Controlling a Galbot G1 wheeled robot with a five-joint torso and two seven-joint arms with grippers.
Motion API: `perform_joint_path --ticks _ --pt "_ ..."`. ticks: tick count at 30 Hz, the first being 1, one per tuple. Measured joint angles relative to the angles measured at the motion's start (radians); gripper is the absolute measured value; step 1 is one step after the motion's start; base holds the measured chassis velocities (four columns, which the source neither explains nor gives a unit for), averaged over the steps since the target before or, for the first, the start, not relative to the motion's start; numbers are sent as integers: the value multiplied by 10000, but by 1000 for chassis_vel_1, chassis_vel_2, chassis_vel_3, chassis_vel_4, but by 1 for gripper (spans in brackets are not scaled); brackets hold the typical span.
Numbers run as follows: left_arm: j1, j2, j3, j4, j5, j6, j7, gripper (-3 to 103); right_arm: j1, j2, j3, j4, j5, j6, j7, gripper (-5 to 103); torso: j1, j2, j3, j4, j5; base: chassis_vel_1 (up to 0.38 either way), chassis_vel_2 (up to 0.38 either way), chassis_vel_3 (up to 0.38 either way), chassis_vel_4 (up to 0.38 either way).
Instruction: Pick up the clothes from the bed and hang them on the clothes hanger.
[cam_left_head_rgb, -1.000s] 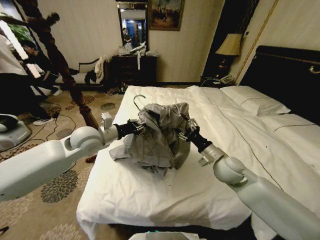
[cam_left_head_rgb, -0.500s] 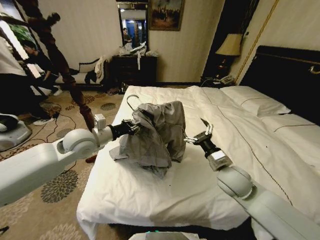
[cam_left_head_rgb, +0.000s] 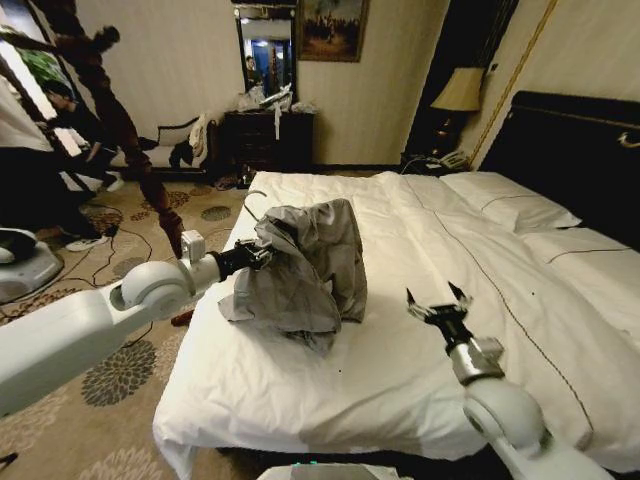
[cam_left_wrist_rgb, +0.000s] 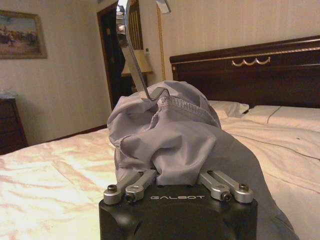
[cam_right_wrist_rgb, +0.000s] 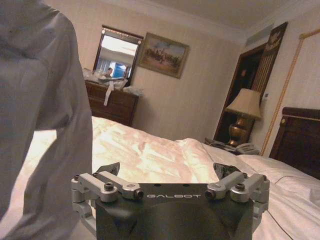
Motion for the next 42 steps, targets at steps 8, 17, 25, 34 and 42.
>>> perform_joint_path --ticks 8,17,25,34,42 --pt "519 -14 -292 -221 49 -117 -321 16 -951 2348 989 -921 -598 1839 -1392 100 -1 1 0 0 -1 0 0 0 0" --pt "816 -64 -525 -527 73 -155 -758 16 -1064 2294 1376 -1218 -312 1961 -1639 100 0 0 1 2 -2 0 0 0 0" --pt "368 -8 -1186 -388 -909 244 -1929 16 -1031 2255 1349 -1216 -303 1951 -1636 100 2 0 2 1 0 0 0 0 0" --pt "-686 -730 -2082 1228 -2137 854 -2940 16 -1012 2232 1322 -1206 -296 1917 -1618 100 2 0 2 1 -3 0 0 0 0" --pt "-2913 -1839 -1360 3360 -2207 2010 -3570 16 -1004 2223 1310 -1197 -294 1901 -1606 100 2 -2 3 1 0 0 0 0 0"
